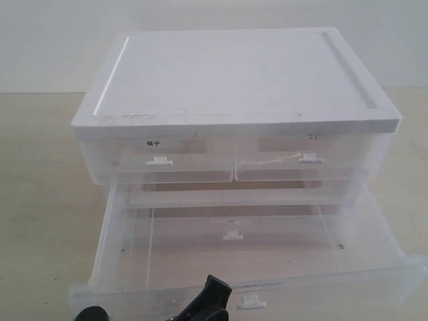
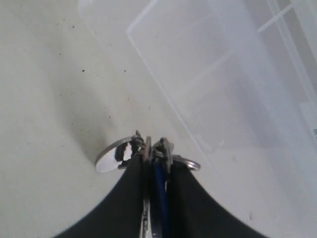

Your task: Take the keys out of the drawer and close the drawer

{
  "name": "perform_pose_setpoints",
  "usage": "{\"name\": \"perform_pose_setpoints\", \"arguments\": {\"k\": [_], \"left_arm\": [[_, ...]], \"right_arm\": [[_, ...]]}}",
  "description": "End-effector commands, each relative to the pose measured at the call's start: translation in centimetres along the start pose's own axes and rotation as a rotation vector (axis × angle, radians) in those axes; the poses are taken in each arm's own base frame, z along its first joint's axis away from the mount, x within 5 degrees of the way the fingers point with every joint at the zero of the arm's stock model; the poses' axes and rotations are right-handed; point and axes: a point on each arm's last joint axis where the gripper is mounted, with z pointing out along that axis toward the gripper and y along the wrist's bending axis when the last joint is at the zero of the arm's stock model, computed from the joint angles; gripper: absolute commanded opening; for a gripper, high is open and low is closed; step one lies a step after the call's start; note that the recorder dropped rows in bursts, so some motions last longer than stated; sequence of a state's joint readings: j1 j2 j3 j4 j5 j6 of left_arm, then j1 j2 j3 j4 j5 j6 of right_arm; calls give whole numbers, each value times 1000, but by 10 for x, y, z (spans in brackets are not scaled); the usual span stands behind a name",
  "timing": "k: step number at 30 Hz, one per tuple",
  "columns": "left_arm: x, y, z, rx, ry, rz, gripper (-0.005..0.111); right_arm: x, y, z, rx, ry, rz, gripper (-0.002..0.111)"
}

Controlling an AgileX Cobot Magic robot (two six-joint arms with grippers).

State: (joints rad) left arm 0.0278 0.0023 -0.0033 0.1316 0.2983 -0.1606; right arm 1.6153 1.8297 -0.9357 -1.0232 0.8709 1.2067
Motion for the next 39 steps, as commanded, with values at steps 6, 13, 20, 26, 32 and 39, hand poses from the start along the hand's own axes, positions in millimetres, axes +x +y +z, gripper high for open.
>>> {"name": "perform_pose_setpoints", "arguments": {"k": [6,13,20,26,32,39], "left_arm": [[1,0,0,0,3,-3,5],[1,0,0,0,3,-3,5],[1,0,0,0,3,-3,5],[1,0,0,0,3,-3,5],[1,0,0,0,3,-3,5],[1,0,0,0,3,-3,5]], "right_arm": [[3,-7,4,65,30,17,47],[8,-15,2,151,76,28,34],[8,-10,3,98,84,34,39],[7,-4,3,29,73,79,74],[5,9,3,-101,57,212,73],[-9,8,-7,-170,-5,239,73]]}}
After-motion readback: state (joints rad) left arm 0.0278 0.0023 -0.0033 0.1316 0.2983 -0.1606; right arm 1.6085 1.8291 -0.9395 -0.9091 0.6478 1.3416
